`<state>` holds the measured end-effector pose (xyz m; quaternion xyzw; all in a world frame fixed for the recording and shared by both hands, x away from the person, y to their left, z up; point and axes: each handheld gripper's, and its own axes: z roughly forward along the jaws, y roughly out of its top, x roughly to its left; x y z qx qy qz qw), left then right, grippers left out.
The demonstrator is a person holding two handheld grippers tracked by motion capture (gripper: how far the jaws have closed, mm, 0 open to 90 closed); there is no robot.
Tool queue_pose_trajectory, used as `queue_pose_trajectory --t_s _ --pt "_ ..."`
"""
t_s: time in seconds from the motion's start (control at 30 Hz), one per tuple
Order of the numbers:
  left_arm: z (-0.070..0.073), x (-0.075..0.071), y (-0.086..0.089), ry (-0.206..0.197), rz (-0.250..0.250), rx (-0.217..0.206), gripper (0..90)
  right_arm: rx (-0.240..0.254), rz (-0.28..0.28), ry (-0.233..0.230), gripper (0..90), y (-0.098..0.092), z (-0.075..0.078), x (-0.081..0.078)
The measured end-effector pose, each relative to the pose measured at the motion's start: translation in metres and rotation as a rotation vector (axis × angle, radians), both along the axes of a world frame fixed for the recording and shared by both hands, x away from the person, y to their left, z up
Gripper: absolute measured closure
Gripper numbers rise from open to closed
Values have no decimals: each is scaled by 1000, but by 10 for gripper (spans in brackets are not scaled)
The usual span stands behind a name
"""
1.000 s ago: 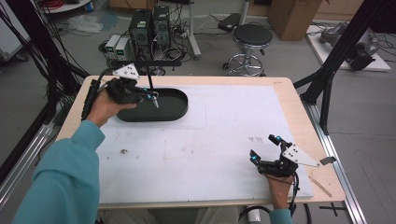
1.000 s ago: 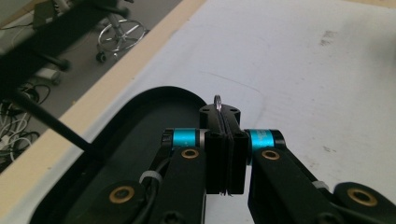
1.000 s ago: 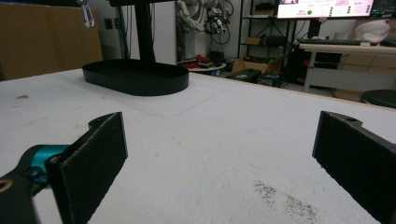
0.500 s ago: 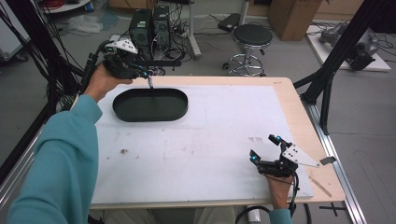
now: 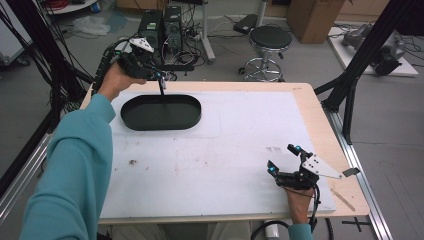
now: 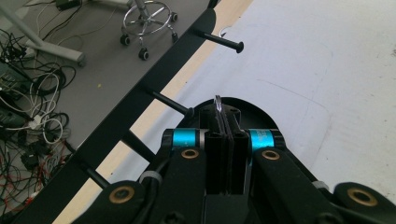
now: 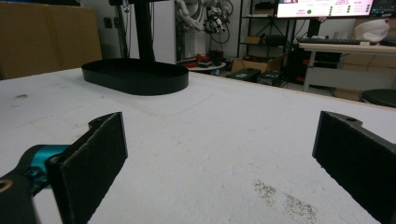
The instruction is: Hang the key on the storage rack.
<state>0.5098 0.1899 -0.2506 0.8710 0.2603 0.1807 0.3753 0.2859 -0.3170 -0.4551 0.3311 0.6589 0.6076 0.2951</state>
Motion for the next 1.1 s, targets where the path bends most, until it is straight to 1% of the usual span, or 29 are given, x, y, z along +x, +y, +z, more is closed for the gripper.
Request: queue_pose_trajectory --t_s 0.17,0.23,0.33,0.43,0.47,0.7,0.77,0.8,0.83,0.97,1.1 --pt "-4 3 -2 7 4 8 886 -3 0 2 25 0 0 0" --pt "-5 5 -3 9 2 5 886 -3 1 -1 25 0 0 0" --pt "-7 7 -4 15 19 8 886 -4 1 -1 25 0 0 0" --pt "-9 8 -4 15 32 5 886 -4 2 -1 25 0 0 0" --pt "-9 9 -4 12 31 11 886 -2 2 -1 25 0 0 0" --pt "-12 12 -4 12 40 4 885 0 1 2 25 0 0 0" --pt "-12 13 -3 7 49 13 885 -3 2 0 25 0 0 0" --pt "-12 13 -3 10 46 -2 885 -3 2 0 25 0 0 0" --pt "-12 14 -3 10 48 1 885 -3 1 1 25 0 0 0" --pt "-14 16 -2 2 69 7 884 -3 2 1 25 0 0 0" --pt "-16 19 -2 -1 104 -19 881 -2 1 1 25 0 0 0"
